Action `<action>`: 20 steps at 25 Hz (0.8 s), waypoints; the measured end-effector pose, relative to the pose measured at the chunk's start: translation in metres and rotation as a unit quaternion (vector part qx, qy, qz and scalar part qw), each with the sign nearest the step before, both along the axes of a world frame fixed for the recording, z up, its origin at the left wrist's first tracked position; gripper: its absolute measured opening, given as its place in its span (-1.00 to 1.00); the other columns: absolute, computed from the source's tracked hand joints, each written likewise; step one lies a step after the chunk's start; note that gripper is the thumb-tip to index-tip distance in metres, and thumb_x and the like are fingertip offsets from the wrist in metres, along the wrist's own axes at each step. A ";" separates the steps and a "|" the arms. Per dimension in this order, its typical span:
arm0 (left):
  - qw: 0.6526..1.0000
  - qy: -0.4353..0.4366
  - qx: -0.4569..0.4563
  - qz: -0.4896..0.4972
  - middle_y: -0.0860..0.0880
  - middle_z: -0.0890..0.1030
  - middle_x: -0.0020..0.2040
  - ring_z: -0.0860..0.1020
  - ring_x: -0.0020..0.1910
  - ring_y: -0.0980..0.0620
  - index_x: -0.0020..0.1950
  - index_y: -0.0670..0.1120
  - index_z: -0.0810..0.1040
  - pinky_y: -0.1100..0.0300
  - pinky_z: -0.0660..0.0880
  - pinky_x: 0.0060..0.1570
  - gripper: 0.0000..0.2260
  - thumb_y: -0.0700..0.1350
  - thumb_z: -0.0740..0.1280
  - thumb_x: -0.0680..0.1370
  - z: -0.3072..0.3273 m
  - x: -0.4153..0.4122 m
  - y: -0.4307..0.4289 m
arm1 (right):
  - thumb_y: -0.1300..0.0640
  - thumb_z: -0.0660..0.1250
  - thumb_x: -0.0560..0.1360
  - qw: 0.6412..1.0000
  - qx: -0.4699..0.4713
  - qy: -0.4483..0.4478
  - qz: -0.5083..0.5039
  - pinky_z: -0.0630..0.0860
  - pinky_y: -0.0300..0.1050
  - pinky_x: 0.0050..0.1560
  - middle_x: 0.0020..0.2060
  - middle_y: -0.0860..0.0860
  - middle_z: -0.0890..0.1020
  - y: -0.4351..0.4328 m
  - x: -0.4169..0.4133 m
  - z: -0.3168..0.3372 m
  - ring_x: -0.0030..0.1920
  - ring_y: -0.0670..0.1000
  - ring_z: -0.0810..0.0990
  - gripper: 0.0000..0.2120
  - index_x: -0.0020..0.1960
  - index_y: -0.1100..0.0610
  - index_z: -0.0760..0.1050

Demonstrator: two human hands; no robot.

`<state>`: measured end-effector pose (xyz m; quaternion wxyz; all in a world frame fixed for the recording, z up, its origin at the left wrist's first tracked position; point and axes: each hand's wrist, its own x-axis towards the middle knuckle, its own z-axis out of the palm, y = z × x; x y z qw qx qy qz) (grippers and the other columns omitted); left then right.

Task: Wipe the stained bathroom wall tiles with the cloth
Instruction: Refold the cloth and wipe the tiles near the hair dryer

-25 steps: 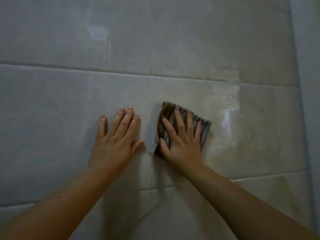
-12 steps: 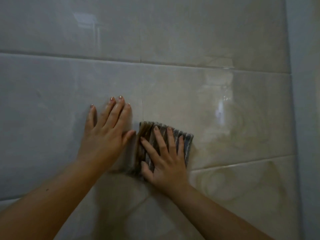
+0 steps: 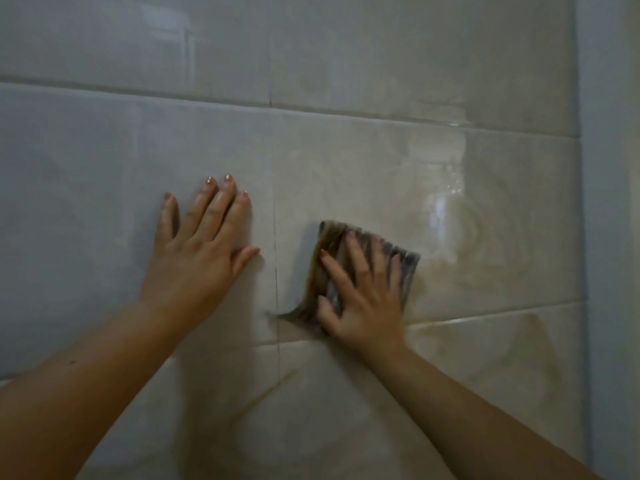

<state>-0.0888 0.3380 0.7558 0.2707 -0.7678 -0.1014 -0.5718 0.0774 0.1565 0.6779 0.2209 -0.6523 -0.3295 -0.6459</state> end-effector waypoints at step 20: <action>0.994 0.106 -0.035 0.001 -0.09 -0.15 0.62 -0.22 0.59 -0.06 0.61 -0.10 -0.10 -0.12 -0.28 0.52 0.00 0.40 0.27 0.41 0.015 0.043 -0.086 | -0.23 0.09 0.46 0.998 0.024 0.057 -0.022 -0.10 0.36 0.47 0.56 0.10 0.11 -0.033 0.036 0.098 0.55 0.25 -0.01 -0.34 0.54 -0.12 0.13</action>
